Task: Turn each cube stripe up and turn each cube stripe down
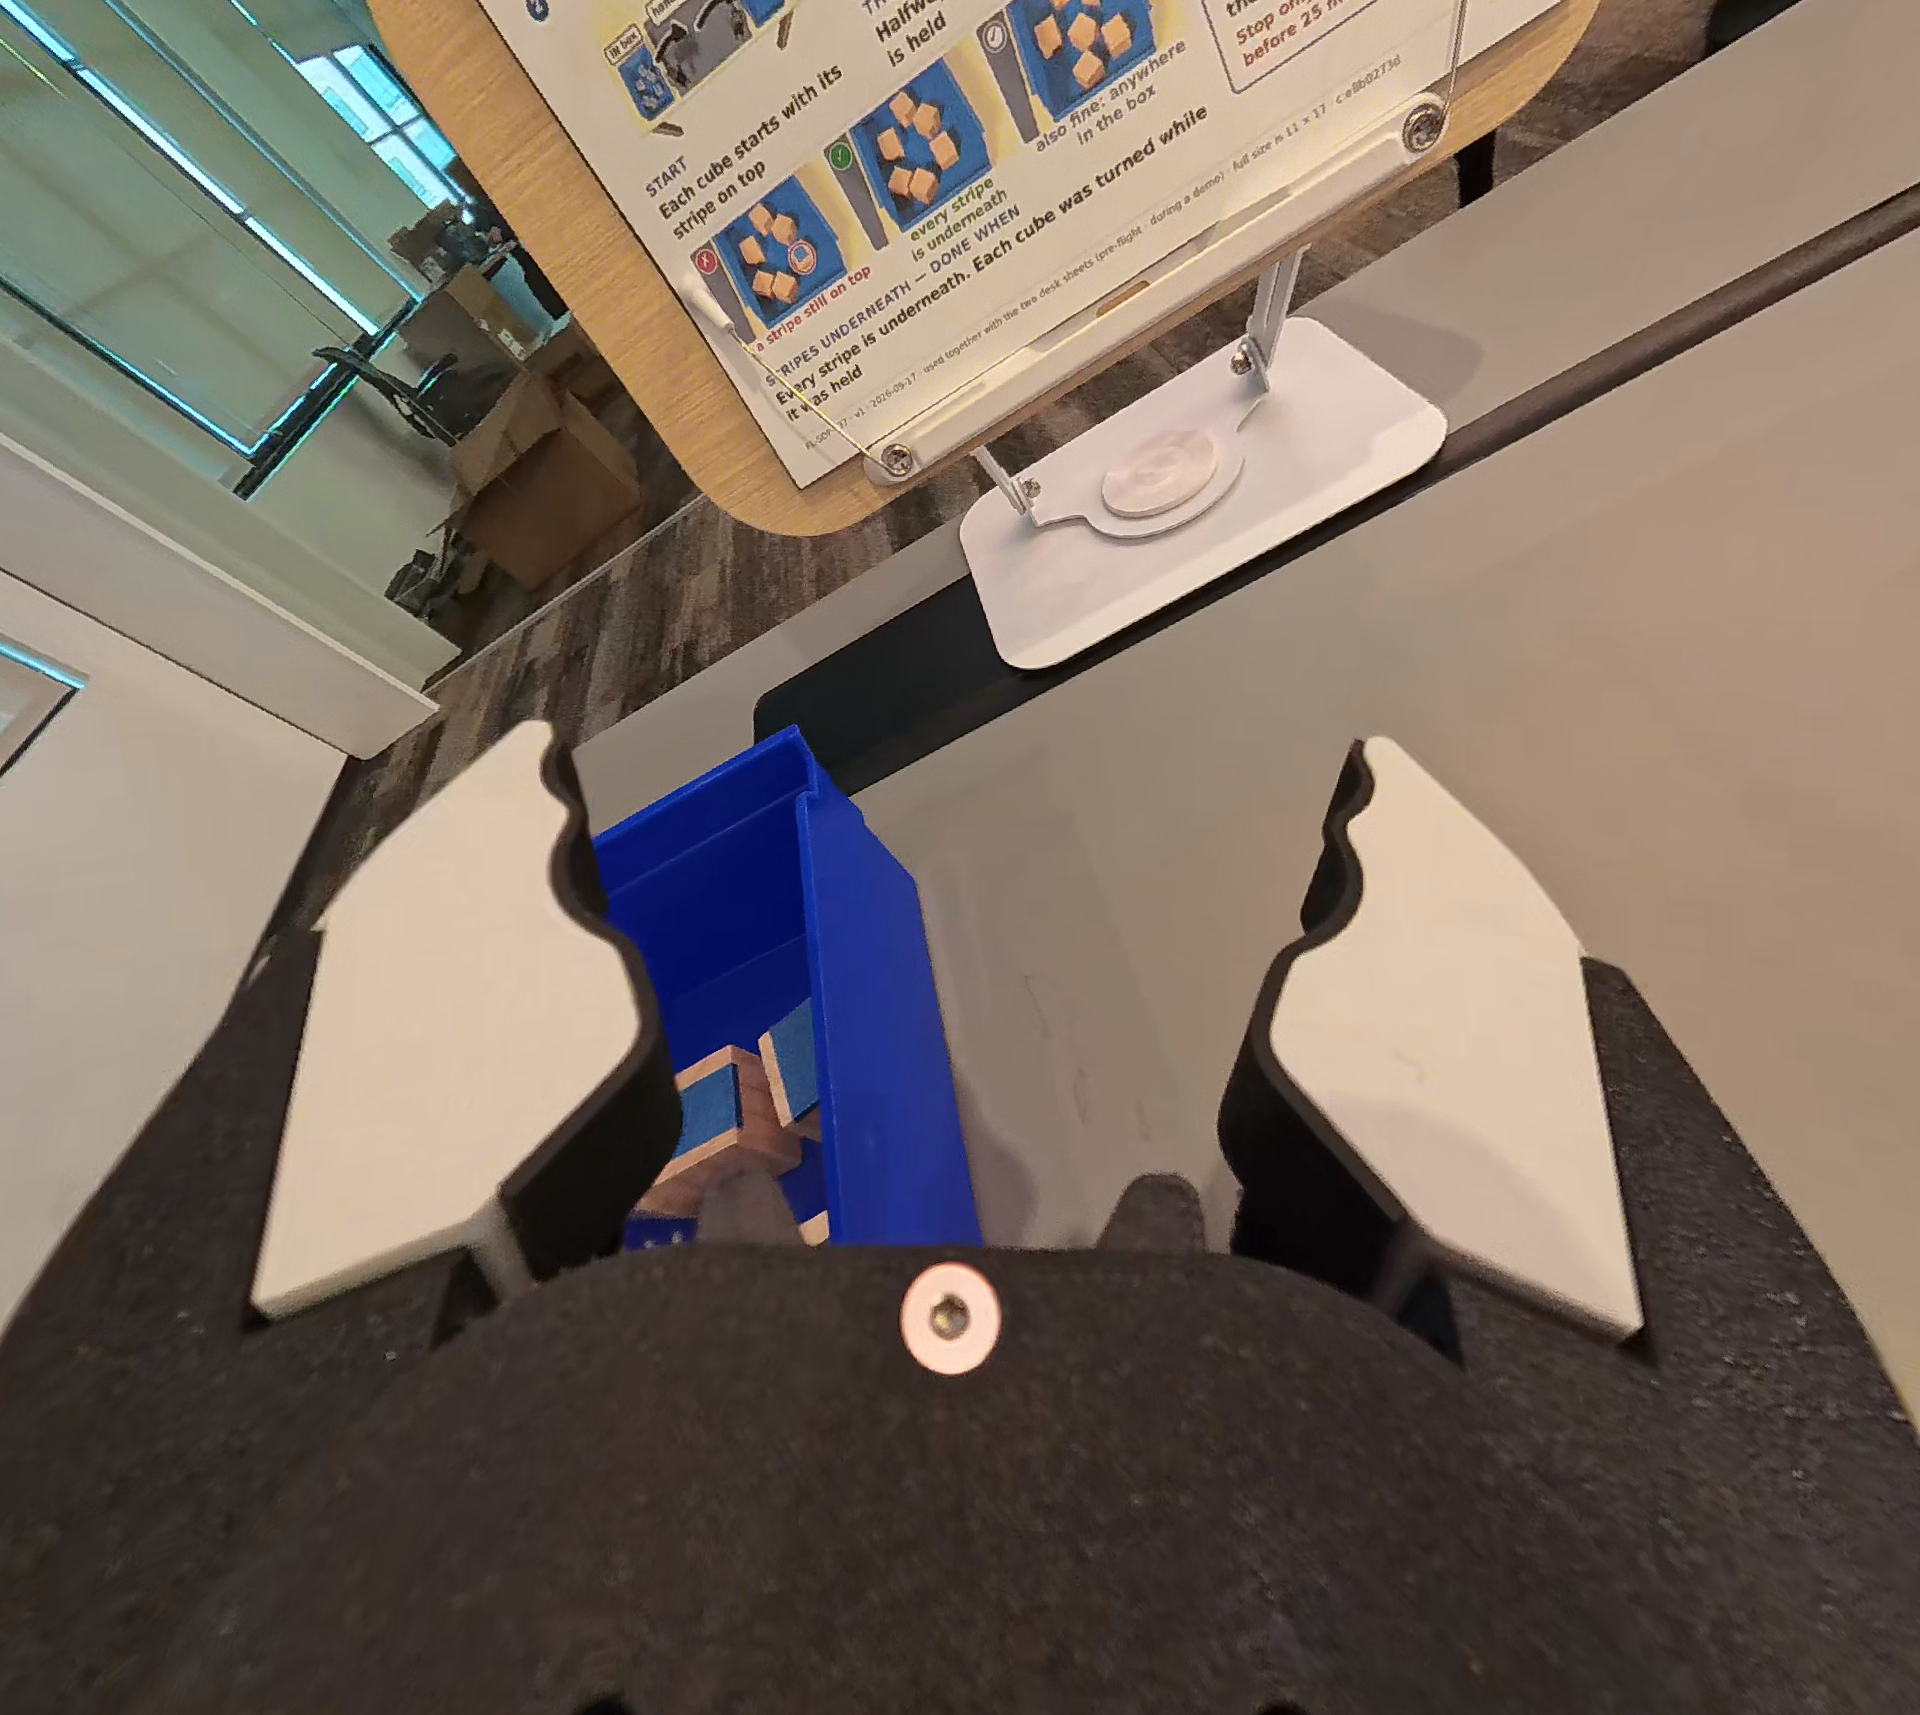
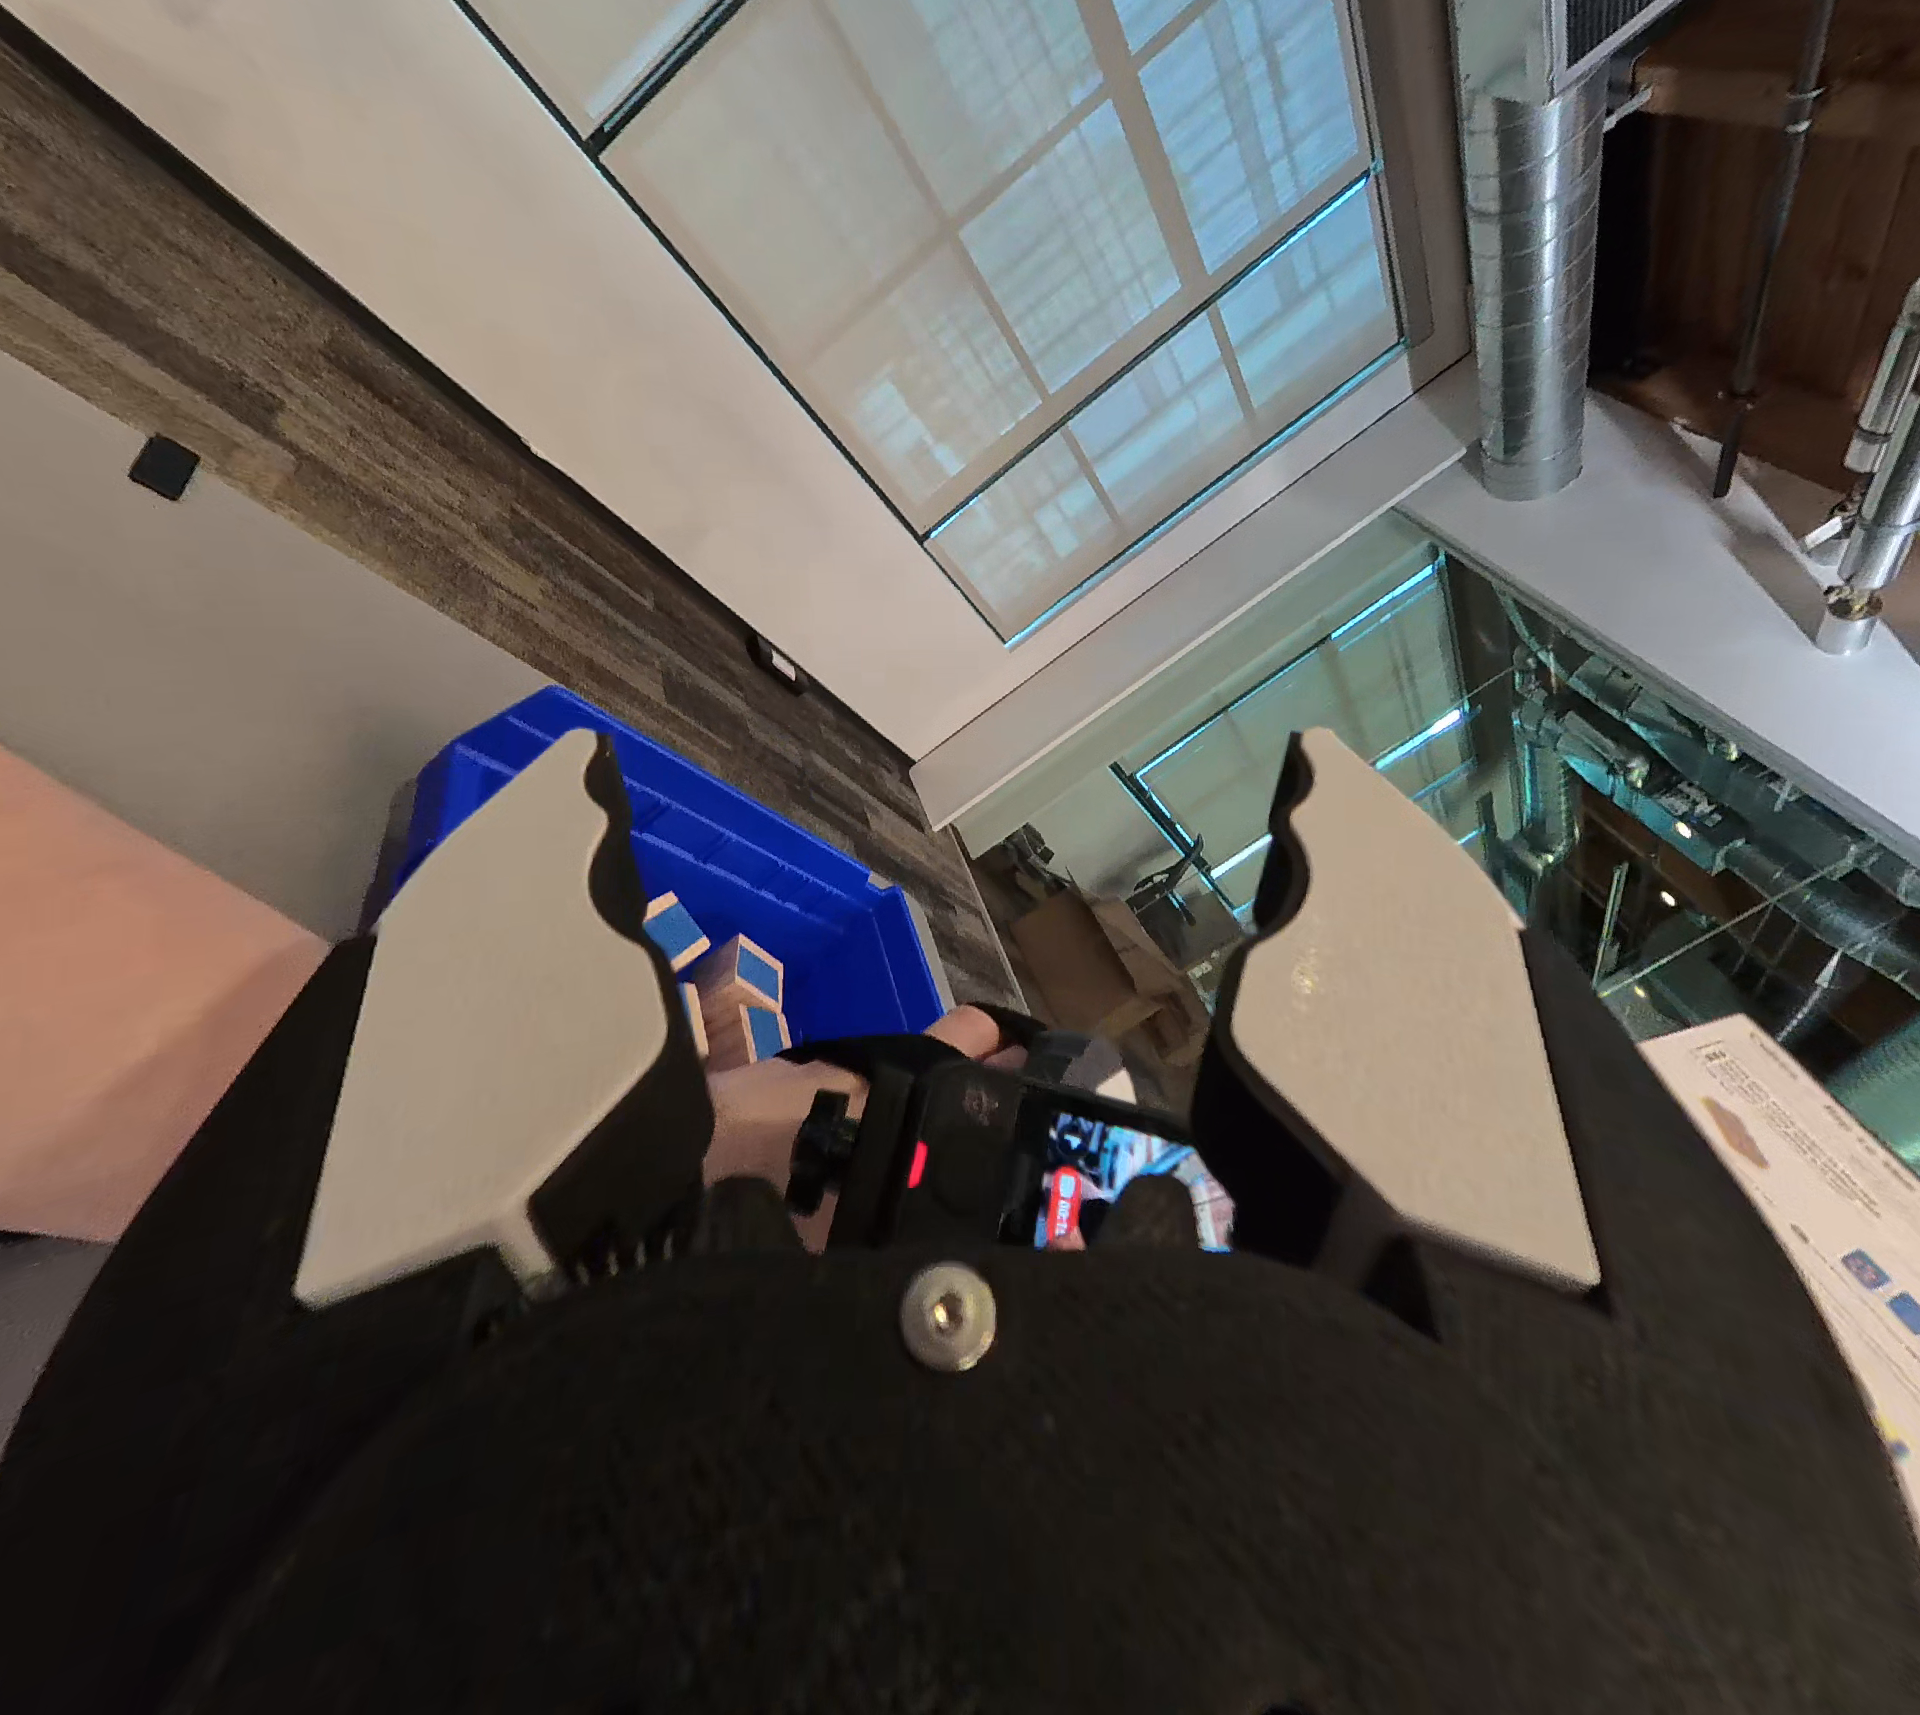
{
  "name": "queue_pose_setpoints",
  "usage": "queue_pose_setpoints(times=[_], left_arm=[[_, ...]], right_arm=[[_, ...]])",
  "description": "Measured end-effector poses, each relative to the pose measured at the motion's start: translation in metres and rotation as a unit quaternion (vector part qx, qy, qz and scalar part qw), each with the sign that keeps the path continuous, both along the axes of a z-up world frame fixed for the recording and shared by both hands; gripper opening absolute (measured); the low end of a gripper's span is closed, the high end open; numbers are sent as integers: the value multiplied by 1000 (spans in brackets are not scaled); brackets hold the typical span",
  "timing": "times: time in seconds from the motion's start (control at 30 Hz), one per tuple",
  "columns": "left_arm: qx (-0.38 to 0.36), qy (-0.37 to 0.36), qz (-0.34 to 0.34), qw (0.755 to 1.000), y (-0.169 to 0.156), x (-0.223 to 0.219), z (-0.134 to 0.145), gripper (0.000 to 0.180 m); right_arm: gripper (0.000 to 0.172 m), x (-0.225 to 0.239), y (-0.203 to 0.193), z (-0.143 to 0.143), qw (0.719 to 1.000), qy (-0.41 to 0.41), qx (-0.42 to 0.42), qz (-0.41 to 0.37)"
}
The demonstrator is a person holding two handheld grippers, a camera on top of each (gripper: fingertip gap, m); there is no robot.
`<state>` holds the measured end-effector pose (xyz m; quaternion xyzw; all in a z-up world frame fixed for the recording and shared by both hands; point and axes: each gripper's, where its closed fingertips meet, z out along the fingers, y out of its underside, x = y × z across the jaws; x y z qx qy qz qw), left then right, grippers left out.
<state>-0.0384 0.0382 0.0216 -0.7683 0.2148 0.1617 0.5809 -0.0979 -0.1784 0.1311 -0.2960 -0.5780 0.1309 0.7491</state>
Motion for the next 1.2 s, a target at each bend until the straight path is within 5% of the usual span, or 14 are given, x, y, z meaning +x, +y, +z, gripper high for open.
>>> queue_pose_setpoints(times=[0.4,0.6,0.73,0.8,0.9,1.03,1.2], left_arm=[[-18,-5,4,1000,6,-5,-11,132],[-2,-43,-10,999,4,-6,3,132],[51,-128,-68,988,-11,6,42,132],[105,-215,-157,958,-37,31,79,131],[209,-320,-321,867,-107,68,142,128],[348,-288,-417,789,-191,86,182,128],[453,-232,-491,707,-264,104,184,119]], right_arm=[[116,48,-3,34,998,66,-15,-18],[115,120,67,38,981,125,-99,-110],[113,201,146,20,932,197,-189,-238],[114,238,193,-17,887,190,-245,-342],[116,251,231,-71,832,138,-301,-445],[116,214,244,-104,817,45,-291,-495],[116,168,240,-126,805,-56,-250,-535]])
